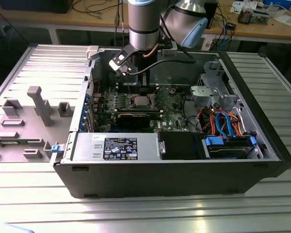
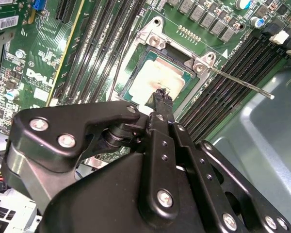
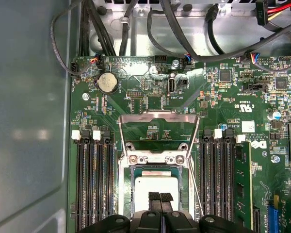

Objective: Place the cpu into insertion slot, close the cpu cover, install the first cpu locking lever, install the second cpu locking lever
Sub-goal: 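Close the cpu cover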

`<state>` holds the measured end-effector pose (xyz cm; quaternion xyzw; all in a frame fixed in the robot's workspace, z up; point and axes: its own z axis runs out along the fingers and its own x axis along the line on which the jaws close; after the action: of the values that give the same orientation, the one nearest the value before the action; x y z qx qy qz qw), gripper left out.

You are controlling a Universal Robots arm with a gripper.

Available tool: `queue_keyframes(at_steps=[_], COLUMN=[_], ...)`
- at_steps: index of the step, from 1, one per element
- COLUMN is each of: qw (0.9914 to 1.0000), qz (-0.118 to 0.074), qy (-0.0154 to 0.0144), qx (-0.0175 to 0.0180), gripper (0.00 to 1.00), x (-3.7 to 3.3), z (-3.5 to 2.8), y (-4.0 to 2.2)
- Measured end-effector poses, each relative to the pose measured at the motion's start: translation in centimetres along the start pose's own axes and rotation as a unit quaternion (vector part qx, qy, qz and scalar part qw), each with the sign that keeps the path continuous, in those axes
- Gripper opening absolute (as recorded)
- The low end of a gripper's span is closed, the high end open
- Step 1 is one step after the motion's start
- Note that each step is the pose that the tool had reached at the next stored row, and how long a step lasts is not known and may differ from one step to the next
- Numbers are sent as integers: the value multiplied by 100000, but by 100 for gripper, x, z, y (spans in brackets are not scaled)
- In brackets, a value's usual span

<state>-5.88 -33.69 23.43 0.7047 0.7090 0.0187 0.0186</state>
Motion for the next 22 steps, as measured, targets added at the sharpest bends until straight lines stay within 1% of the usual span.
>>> queue_keyframes(at_steps=[2,4,6,7,10,11,12,16,17,18,22], qw=[100000,99999,99998,99998,99997,99997,99997,99997,99996,99996,99996], qz=[0,-2,2,-6,1,-3,0,3,3,1,1], qy=[3,-7,4,22,-6,1,12,-2,2,0,-10], qx=[17,436,584,691,727,731,758,822,840,842,853], gripper=[11,11,11,11,11,11,11,11,11,11,11], x=[0,0,0,0,0,0,0,0,0,0,-1], z=[0,-11,-67,-70,-70,-66,-61,-64,-145,-191,-191], y=[1,16,20,24,24,32,54,60,64,67,82])
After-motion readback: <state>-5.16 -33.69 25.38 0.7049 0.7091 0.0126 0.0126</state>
